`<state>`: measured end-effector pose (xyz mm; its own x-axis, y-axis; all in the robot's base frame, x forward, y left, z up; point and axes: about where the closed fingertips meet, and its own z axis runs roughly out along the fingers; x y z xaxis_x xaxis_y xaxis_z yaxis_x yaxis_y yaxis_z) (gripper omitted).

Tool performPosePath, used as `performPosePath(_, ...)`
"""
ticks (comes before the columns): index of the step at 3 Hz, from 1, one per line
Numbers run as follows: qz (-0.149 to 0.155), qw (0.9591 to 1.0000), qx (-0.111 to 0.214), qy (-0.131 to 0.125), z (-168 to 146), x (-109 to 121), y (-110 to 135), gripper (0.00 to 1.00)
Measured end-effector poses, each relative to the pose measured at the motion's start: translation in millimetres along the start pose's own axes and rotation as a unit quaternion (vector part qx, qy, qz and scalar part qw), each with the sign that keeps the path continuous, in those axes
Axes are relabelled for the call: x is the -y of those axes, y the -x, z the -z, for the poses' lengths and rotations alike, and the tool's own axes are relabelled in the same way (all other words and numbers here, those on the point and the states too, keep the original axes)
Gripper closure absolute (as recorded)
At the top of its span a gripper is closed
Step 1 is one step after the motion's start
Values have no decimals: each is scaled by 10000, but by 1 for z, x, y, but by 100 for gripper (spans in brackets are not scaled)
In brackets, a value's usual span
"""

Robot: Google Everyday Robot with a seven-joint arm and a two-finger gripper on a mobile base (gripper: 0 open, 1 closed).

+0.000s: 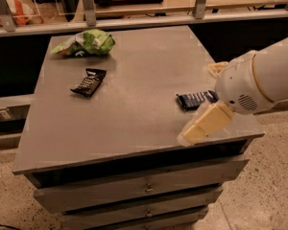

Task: Pick rxbar chocolate

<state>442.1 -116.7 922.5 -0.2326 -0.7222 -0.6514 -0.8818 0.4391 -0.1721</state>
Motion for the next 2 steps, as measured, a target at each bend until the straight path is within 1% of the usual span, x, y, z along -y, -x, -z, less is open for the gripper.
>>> performPosePath(1,336,9981,504,-111,-30,-5,26,0)
performPosePath(2,423,9972,577,-213,-30,-2,32,0)
